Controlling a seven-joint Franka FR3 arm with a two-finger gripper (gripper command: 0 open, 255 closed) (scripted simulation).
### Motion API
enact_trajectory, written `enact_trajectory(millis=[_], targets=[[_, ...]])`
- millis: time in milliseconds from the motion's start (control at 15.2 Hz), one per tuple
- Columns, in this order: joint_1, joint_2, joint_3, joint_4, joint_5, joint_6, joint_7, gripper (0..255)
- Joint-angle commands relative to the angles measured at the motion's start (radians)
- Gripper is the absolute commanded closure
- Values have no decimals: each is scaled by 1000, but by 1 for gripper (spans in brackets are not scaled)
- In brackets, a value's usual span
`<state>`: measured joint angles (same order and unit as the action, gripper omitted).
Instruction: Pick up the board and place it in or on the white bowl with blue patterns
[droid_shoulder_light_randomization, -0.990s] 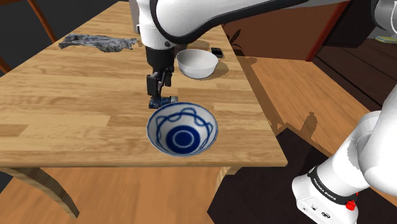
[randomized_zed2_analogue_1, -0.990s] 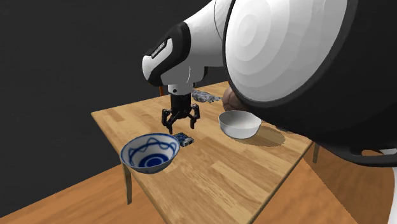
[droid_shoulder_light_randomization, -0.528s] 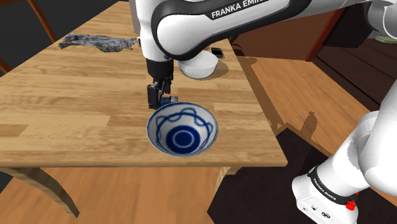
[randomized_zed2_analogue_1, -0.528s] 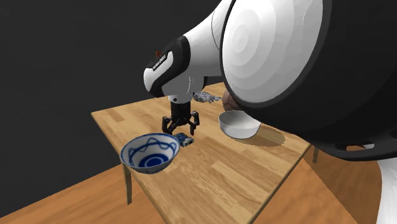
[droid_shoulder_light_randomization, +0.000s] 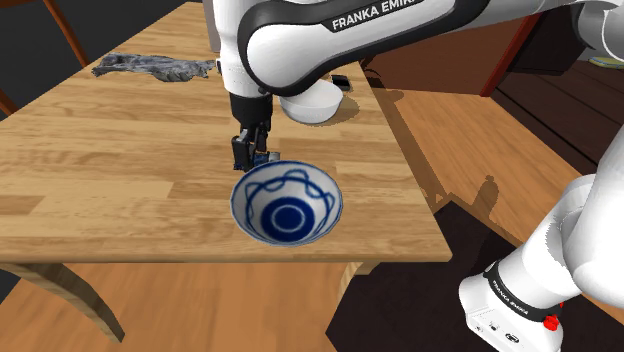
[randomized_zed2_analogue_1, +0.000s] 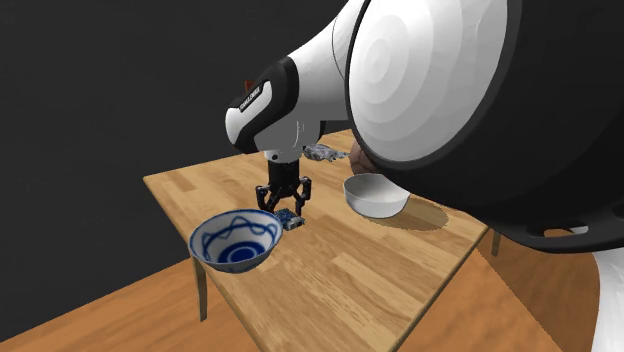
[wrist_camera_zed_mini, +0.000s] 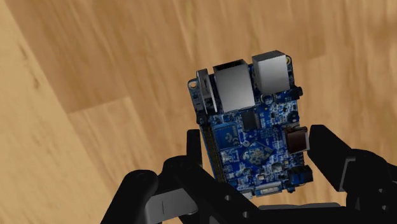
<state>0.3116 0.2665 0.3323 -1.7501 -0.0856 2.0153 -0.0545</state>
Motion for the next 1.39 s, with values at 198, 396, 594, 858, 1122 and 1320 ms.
enact_trajectory(millis=[198,396,594,858,1122,1320], targets=[[0,0,0,-4,0,1,0,255],[0,4,-1,0,-1,1,0,255],[-1,-6,1,16,3,-24,-2,255],[-1,-18,3,54,9,-74,-5,255],[-1,-27,4,96,13,-125,-8,255],[0,-32,5,131,15,-163,-9,255]])
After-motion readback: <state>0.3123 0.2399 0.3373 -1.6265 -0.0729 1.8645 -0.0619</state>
